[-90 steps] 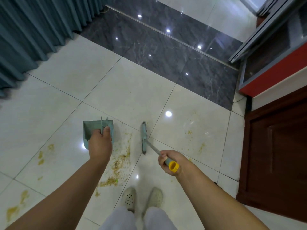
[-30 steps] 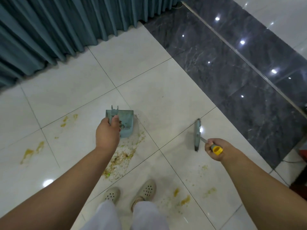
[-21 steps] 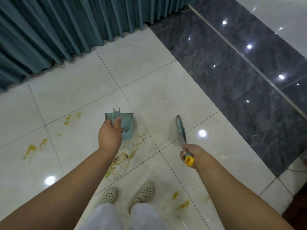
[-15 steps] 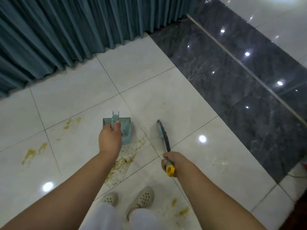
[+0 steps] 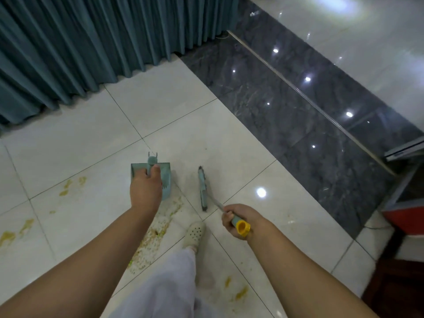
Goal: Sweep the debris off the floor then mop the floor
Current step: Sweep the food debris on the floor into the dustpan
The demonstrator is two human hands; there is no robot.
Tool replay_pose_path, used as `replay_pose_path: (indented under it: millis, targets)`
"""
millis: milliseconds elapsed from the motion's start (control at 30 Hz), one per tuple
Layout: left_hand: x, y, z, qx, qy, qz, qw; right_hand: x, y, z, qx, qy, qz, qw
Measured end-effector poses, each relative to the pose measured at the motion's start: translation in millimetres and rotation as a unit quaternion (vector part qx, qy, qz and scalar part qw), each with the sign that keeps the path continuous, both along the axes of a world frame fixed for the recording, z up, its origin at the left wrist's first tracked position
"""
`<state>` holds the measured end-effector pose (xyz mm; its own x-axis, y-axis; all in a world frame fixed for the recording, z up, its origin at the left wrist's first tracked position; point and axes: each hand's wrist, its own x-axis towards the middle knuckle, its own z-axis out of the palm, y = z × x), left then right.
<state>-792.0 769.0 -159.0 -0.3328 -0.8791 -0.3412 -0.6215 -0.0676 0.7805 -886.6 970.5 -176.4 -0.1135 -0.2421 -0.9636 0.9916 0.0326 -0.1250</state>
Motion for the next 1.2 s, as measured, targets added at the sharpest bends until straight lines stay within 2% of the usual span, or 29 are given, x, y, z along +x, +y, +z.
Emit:
replay_pose_path:
  millis: [167,300,667,867,1067,1200]
  targets:
    - [-39.7,13.1,-0.4,0.022,0.022,-0.011,0.999,-37.7,26.2,-3.5,0.021,0.026,-0.079,0.996]
    - [-77.6,9.1,-8.9,0.048,0.022,-0.015,0.998,-82.2,42.4,-0.5,0.056,0.051,-0.103,0.992]
    - [-197.3,-22.3,-36.3,0.096,0.051,0.007,0.994,-255.5,29.3,-18.4,0.132,0.088,-0.089,0.983]
    - [-253.0,-42.8,-43.8,0.083,0.052,0.017,0.995,-295.9,-8.7,-43.8,0.137,0.076,-0.017,0.988]
    - [-285.2,-58.4,-41.8,0.063,0.036,0.027,0.997,-270.6,-54.2,-52.8,0.178,0.023,0.143,0.973]
    - [-295.7,-58.9,-32.1,0.051,0.031,0.034,0.998,-251.7,-80.6,-39.4,0.161,-0.015,0.187,0.969]
